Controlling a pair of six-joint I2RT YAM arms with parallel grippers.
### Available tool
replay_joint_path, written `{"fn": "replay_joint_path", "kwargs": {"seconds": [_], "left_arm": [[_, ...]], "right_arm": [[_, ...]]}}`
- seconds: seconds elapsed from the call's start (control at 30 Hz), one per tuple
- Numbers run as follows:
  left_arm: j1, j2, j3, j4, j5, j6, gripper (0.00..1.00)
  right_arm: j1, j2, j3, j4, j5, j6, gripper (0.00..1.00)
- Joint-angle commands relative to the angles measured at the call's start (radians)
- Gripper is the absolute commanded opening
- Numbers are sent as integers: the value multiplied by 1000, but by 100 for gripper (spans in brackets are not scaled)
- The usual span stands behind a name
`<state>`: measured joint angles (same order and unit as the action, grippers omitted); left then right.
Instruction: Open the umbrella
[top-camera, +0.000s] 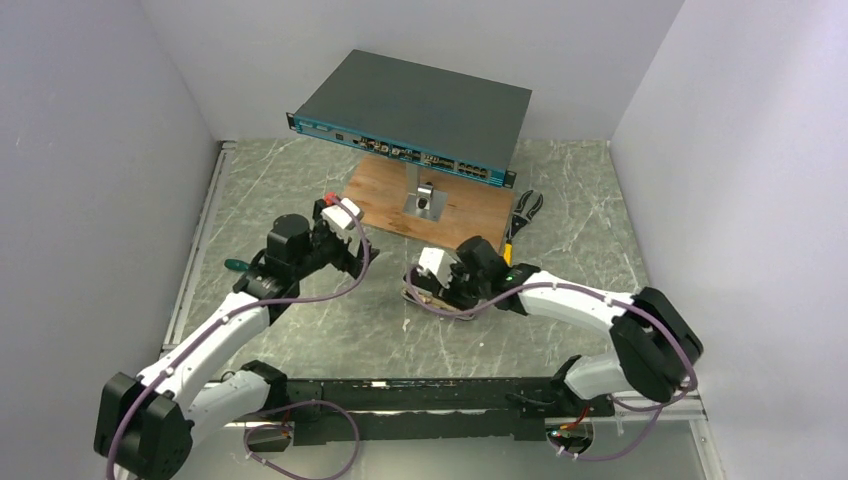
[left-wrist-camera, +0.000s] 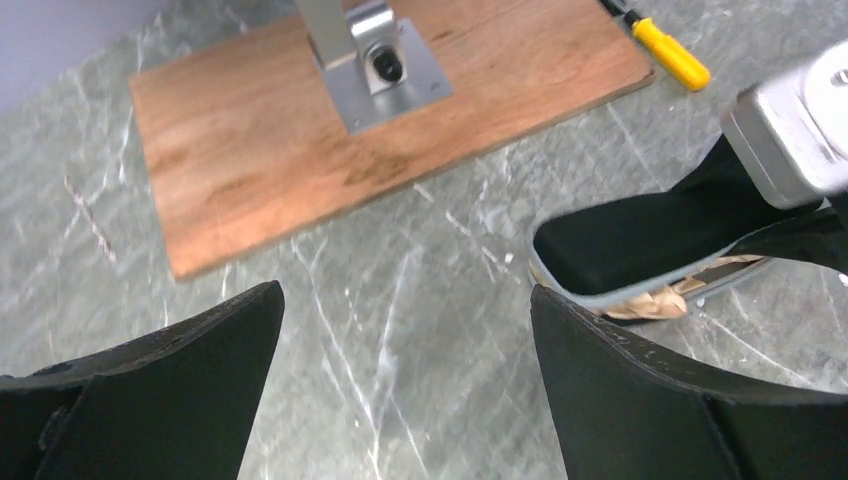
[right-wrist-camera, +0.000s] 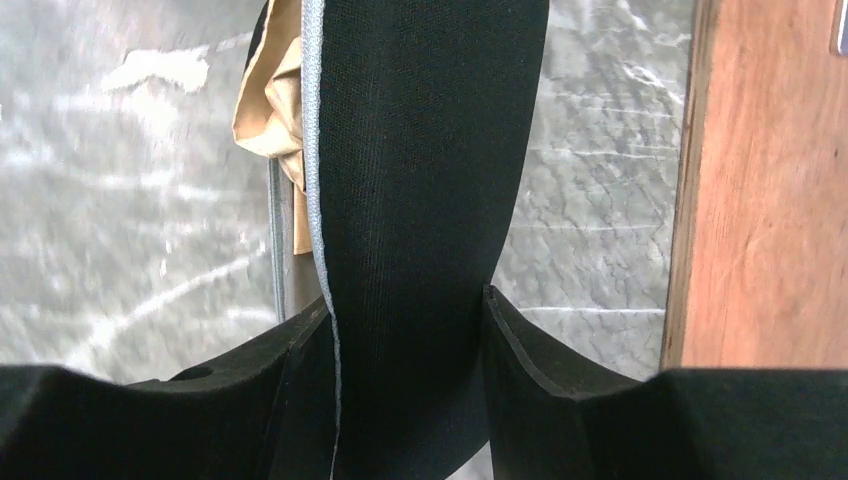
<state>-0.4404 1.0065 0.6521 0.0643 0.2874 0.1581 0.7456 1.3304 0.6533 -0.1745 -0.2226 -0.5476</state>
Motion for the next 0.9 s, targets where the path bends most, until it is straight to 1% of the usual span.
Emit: {"fn": "replay_joint_path", "kwargs": {"seconds": [0.0,0.07,0.1,0.17,0.23,0.3,0.4,0.47,0.53,0.6,0.63,0.77,0.87], "left_arm": [[23,-76,-28,-138,-59,-107,100],[37,-107,-35,-165,-63,-88,100],[49,-117,-35,-179,-58,-82,100],[68,-139,-37,-206,-35,-73,100],[76,-164,-40,-231,3,-65,100],[78,-196,-53,-250,74,-49,100],[77,-246,-96,-242,234,24,100],[71,-275,-129,-221,326,97,100],[40,-290,-145,-228,381,220,100],[-26,-293,-145,-258,379,379,100],[-72,-292,-146,-267,351,460,99],[-234,-291,-187,-218,236,694,84],[-288,-257,-205,-173,237,798,76]], "right_arm": [[76,95,132,-57,197,410,11],[89,145,214,-75,192,503,35],[93,175,255,-114,183,530,42],[98,240,323,-163,183,582,50],[97,258,363,-197,185,605,60],[97,241,377,-204,179,612,67],[96,204,388,-215,184,607,77],[95,195,396,-231,195,583,78],[91,189,388,-238,215,559,77],[84,181,373,-238,222,530,76],[78,177,369,-240,222,525,75],[57,153,364,-243,222,523,71],[42,136,369,-248,223,523,66]]}}
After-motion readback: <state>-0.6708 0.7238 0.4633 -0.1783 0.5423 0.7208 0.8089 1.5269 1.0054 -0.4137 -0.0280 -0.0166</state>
